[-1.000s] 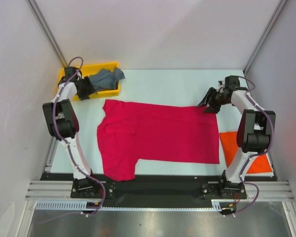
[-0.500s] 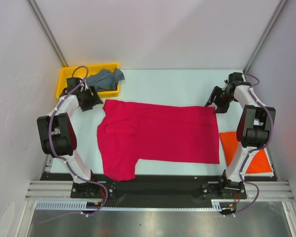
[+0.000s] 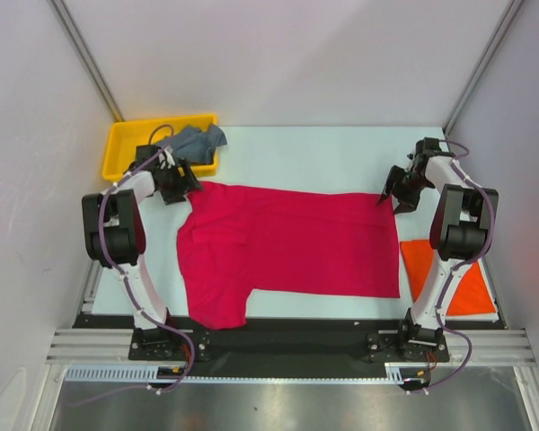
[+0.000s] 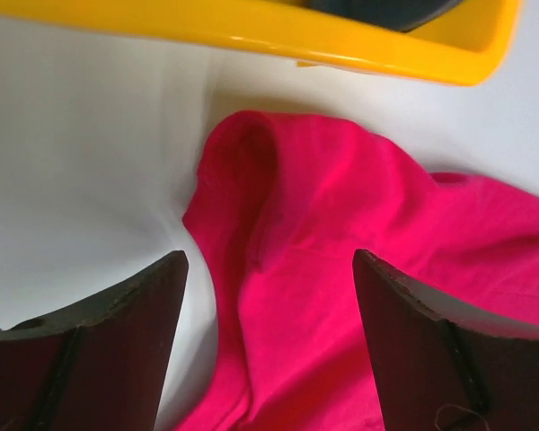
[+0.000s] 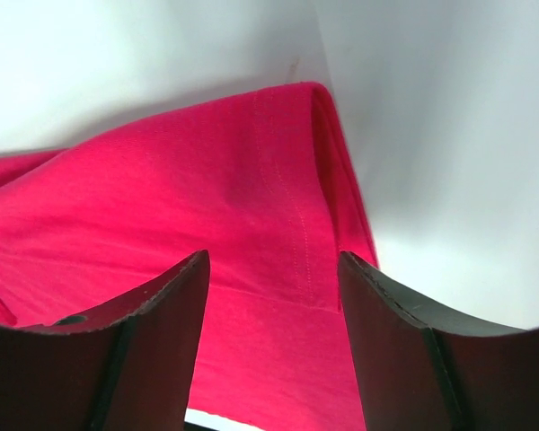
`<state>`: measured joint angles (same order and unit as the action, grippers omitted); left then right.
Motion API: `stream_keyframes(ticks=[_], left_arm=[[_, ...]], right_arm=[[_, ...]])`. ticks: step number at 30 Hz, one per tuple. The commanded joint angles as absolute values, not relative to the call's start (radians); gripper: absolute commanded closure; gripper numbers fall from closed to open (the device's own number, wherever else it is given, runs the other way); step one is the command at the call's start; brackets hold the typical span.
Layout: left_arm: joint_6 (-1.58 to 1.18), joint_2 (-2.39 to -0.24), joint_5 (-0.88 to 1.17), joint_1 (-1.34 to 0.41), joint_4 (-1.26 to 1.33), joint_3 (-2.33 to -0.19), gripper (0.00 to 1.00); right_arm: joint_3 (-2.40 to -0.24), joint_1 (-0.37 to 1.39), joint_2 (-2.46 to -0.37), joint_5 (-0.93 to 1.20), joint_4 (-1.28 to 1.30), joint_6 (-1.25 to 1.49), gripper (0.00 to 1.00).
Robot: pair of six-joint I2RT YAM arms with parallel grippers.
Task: Fold and stack the t-shirts
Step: Fold the tshirt
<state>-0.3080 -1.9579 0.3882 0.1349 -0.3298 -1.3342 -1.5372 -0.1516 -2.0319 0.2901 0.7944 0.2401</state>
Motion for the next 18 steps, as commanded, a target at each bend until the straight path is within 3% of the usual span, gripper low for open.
stream_keyframes(ticks=[1,12,18], left_arm=[[-0.327,-1.993,0.419,0.123,-0.301,-1.402,0.2],[-0.295,-2.062,0.324,0.103,-0.348,-1.445,0.22],[-0.316,-2.085,0.341,0.101,-0.342,-1.454,0.33]], right_arm=[[-1.546,-0.153,-2.026,0.258,0.785,0.198,0.36],[-1.631,-0.149,-2.123,0.261,0.767,0.129,0.38],[-1.695,-0.147,-2.167,0.233,0.776,0.115,0.41]])
